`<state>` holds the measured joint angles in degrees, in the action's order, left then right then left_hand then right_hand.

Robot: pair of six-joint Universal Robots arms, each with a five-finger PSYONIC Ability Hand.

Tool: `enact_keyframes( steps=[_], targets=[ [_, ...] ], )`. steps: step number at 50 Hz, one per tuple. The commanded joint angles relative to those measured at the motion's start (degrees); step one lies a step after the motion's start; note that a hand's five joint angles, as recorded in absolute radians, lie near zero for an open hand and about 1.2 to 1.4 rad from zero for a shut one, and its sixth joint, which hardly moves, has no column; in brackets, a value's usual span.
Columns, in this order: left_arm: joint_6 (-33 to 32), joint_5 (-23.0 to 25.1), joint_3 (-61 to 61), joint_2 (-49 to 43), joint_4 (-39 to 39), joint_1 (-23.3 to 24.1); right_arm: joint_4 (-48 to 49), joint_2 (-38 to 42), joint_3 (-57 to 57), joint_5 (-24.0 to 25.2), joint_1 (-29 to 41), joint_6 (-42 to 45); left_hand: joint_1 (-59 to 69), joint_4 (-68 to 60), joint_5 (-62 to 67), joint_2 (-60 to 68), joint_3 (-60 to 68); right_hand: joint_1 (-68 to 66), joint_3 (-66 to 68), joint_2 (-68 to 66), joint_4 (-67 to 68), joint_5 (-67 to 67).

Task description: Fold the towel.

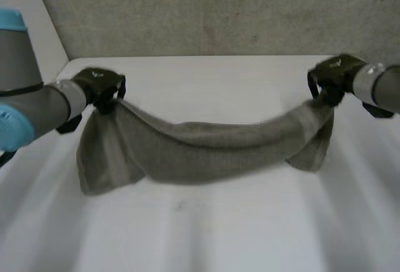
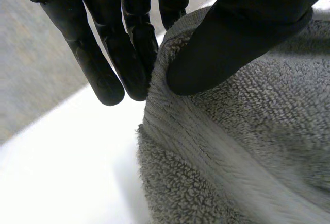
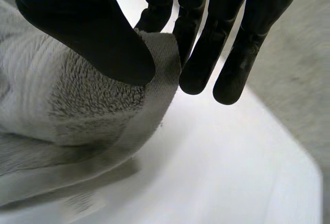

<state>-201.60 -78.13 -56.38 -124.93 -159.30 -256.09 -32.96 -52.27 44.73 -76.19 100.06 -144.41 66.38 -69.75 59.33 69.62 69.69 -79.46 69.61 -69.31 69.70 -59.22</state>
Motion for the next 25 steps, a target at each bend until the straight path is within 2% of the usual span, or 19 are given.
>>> enact_keyframes(
  steps=[1,3,4,5,6,8,9,10,14,17,22,25],
  targets=[
    [1.12,-0.27,22.45,-6.02,-4.71,0.59,7.47,6.83,-25.04,-1.42,1.01,-9.67,13.62,-10.25,10.67,10.38,10.31,-0.54,10.39,-10.69,10.3,-10.78],
    [2.95,-0.79,31.2,-6.11,-11.26,1.11,11.93,6.57,-35.11,-2.29,0.93,-16.84,13.62,-10.25,10.67,10.38,10.31,-0.54,10.39,-10.69,10.3,-10.78],
    [2.97,-0.8,31.24,-6.11,-11.3,1.12,11.96,6.57,-35.15,-2.29,0.93,-16.87,13.62,-10.25,10.67,10.38,10.31,-0.54,10.39,-10.69,10.3,-10.78],
    [5.4,-0.97,33.51,-5.59,-14.52,1.2,14.31,6.3,-38.89,-3.6,0.84,-20.18,13.62,-10.25,10.67,10.38,10.31,-0.54,10.39,-10.69,10.3,-10.78],
    [5.43,-0.97,33.53,-5.59,-14.55,1.2,14.33,6.3,-38.93,-3.61,0.84,-20.21,13.62,-10.25,10.67,10.38,10.31,-0.54,10.39,-10.69,10.3,-10.78],
    [11.9,-1.93,34.32,-3.05,-19.54,1.2,17.48,4.73,-42.08,-5.28,0.75,-24.5,13.62,-10.25,10.67,10.38,10.31,-0.54,10.39,-10.69,10.3,-10.78],
    [11.93,-1.94,34.32,-3.04,-19.56,1.2,17.49,4.72,-42.09,-5.28,0.75,-24.52,13.62,-10.25,10.67,10.38,10.31,-0.54,10.39,-10.69,10.3,-10.78],
    [15.07,-2.63,33.71,-1.73,-21.04,1.2,17.49,3.85,-41.92,-4.85,0.66,-25.56,13.62,-10.25,10.67,10.38,10.31,-0.54,10.39,-10.69,10.3,-10.78],
    [19.75,-3.52,28.81,-0.23,-21.24,1.12,14.35,2.96,-37.28,-2.05,0.66,-24.7,13.62,-10.25,10.67,10.38,10.31,-0.54,10.39,-10.69,10.3,-10.78],
    [19.58,-3.52,25.79,-0.05,-20.79,0.94,12.92,2.87,-34.71,-0.8,0.66,-23.55,13.62,-10.25,10.67,10.38,10.31,-0.54,10.39,-10.69,10.3,-10.78],
    [18.44,-3.17,10.63,0.57,-20.0,-0.2,8.89,2.96,-20.96,2.01,0.66,-16.89,13.62,-10.25,10.67,10.38,10.31,-0.54,10.39,-10.69,10.3,-10.78],
    [17.82,-3.08,6.28,0.57,-20.09,-0.64,8.62,3.05,-16.52,2.19,0.58,-15.2,13.62,-10.25,10.67,10.38,10.31,-0.54,10.39,-10.69,10.3,-10.78]
  ],
)
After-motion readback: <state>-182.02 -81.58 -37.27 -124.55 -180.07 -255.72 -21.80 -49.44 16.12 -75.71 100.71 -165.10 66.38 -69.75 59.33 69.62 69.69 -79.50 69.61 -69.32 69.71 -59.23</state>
